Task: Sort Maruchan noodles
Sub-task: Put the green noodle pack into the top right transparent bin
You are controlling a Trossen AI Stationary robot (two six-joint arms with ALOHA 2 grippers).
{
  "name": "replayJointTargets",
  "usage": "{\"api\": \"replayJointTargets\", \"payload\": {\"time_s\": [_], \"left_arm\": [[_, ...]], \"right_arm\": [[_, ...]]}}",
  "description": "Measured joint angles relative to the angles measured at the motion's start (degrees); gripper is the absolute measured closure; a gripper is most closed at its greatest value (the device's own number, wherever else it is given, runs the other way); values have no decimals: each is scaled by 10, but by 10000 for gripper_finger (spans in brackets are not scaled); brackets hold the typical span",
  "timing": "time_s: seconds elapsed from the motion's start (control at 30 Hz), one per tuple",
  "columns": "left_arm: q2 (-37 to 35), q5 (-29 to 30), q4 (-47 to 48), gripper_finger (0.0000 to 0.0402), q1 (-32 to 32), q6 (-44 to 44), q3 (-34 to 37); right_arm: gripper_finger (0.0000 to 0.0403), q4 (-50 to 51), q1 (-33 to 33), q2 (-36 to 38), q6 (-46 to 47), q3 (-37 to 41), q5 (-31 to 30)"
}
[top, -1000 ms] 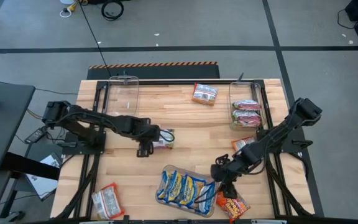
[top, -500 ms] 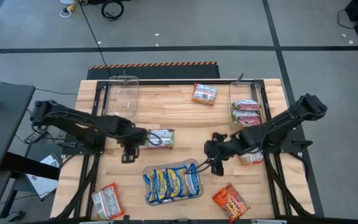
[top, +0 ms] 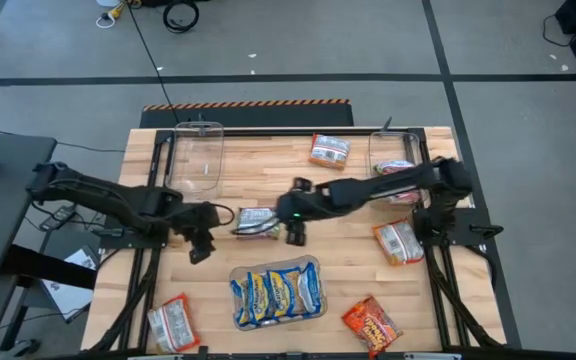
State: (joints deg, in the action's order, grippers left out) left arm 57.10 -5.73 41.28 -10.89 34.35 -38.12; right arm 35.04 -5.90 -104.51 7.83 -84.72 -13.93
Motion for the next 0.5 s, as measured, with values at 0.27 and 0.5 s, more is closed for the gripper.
{"api": "replayJointTargets", "payload": {"time_s": [0.27,0.5], "left_arm": [[-62,-23,31,214,17,-46,-84],[-95,22,58,214,48,-83,-149]], "right_arm": [[188,9,3,-162,-118,-155,-37],[193,-2,0,-235,-155,-190,33]]}}
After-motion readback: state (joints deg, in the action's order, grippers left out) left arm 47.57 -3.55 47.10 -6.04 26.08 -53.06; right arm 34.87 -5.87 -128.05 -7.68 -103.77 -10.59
